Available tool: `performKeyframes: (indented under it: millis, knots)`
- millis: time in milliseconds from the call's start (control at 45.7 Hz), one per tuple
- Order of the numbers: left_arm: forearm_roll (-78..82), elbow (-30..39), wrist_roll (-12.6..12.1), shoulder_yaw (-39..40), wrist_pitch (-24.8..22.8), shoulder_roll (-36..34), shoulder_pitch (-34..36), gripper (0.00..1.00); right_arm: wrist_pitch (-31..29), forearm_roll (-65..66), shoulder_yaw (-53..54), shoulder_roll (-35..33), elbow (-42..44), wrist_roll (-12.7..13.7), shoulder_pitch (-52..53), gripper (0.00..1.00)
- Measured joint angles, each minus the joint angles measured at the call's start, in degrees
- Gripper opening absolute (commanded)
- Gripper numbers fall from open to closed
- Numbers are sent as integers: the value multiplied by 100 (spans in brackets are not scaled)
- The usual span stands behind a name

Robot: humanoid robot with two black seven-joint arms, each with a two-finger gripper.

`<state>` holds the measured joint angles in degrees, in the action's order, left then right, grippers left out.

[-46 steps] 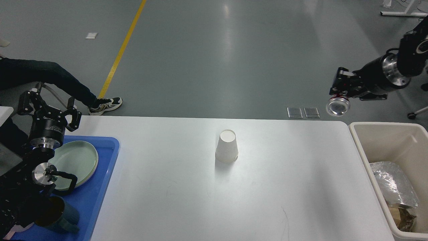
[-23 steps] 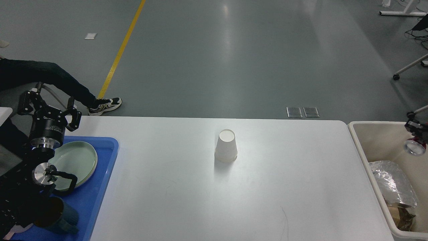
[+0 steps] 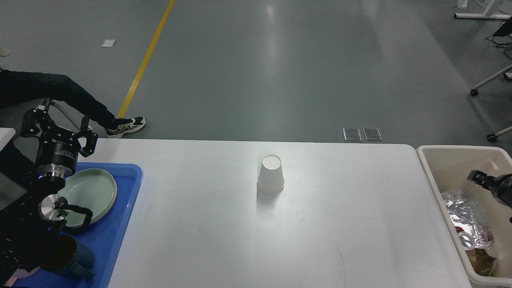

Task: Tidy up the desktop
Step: 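Lift the red can and drop it into the white bin, then move the right gripper to the white paper cup and grasp it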

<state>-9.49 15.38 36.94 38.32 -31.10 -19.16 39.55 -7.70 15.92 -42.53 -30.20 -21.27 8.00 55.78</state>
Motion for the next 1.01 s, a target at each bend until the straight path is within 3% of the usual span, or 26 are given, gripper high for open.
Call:
performKeyframes:
  millis: [109, 372, 547, 744, 1007]
  knots:
    - [0, 0, 0, 0, 0, 0, 0, 96, -33, 22, -59, 104, -285, 5, 512, 100]
    - [-3, 0, 0, -1, 0, 0, 0, 96, -228, 29, -868, 601, -2639, 51, 2943, 100]
    - [-3, 0, 1, -2, 0, 0, 0, 96, -1072, -2, -1053, 1419, -3557, 42, 4226, 100]
    - [0, 0, 1, -2, 0, 0, 0, 96, -2067, -185, -775, 2309, -3703, 9, 4884, 100]
    - [0, 0, 1, -2, 1, 0, 0, 96, -1873, -395, -424, 2906, -3385, 22, 4535, 100]
